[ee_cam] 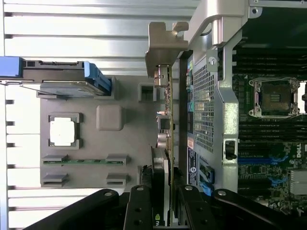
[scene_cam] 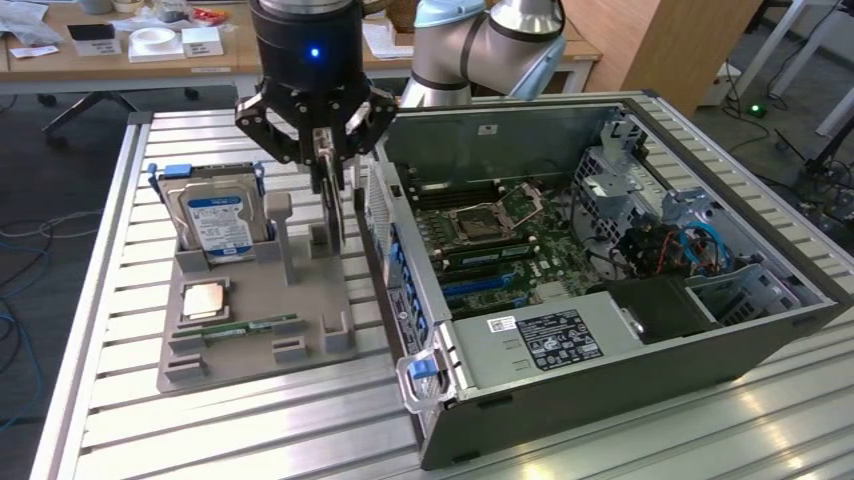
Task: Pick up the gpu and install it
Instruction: 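Pick up the gpu and move the gpu toward the slot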
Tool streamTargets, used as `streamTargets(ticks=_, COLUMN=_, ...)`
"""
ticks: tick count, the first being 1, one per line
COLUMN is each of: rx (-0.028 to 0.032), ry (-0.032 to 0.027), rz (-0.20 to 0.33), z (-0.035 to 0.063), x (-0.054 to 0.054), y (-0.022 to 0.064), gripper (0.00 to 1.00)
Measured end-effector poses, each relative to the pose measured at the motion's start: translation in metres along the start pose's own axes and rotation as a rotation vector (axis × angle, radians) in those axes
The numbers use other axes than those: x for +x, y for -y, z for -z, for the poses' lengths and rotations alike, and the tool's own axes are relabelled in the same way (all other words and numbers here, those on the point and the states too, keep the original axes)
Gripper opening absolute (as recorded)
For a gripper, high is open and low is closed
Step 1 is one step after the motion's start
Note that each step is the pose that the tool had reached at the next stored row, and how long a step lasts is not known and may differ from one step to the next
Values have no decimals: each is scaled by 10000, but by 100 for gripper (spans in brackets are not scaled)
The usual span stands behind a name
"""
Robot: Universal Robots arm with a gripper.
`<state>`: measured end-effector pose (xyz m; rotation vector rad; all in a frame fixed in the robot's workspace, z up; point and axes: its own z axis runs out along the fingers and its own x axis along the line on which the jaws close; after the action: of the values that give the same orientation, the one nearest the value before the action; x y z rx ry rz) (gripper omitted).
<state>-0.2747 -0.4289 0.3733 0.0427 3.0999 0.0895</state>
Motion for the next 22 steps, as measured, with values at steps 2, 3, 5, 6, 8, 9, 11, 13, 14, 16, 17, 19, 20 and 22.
streamTargets(ticks=2, rx=63, ry=2, rz=-5, z=96, x=-4, y=-8, gripper=27)
streamTargets(ticks=3, rx=91, ry=3, rz=-8, z=127, x=-5, y=-11, gripper=27)
streamTargets(ticks=5, rx=131, ry=5, rz=-11, z=177, x=-7, y=-15, gripper=27)
streamTargets(ticks=6, rx=145, ry=5, rz=-14, z=200, x=-8, y=-18, gripper=27)
streamTargets(ticks=8, rx=182, ry=5, rz=-20, z=254, x=-10, y=-23, gripper=27)
streamTargets(ticks=9, rx=202, ry=7, rz=-23, z=281, x=-11, y=-27, gripper=27)
streamTargets(ticks=11, rx=243, ry=9, rz=-31, z=332, x=-12, y=-33, gripper=27)
streamTargets(ticks=13, rx=293, ry=11, rz=-39, z=383, x=-14, y=-40, gripper=27)
streamTargets(ticks=14, rx=319, ry=12, rz=-44, z=407, x=-16, y=-43, gripper=27)
streamTargets(ticks=16, rx=341, ry=13, rz=-58, z=450, x=-18, y=-49, gripper=27)
streamTargets(ticks=17, rx=347, ry=14, rz=-68, z=471, x=-19, y=-51, gripper=27)
streamTargets(ticks=19, rx=354, ry=15, rz=-79, z=495, x=-19, y=-54, gripper=27)
streamTargets(ticks=20, rx=353, ry=16, rz=-80, z=494, x=-19, y=-54, gripper=27)
streamTargets(ticks=22, rx=354, ry=16, rz=-80, z=495, x=-19, y=-54, gripper=27)
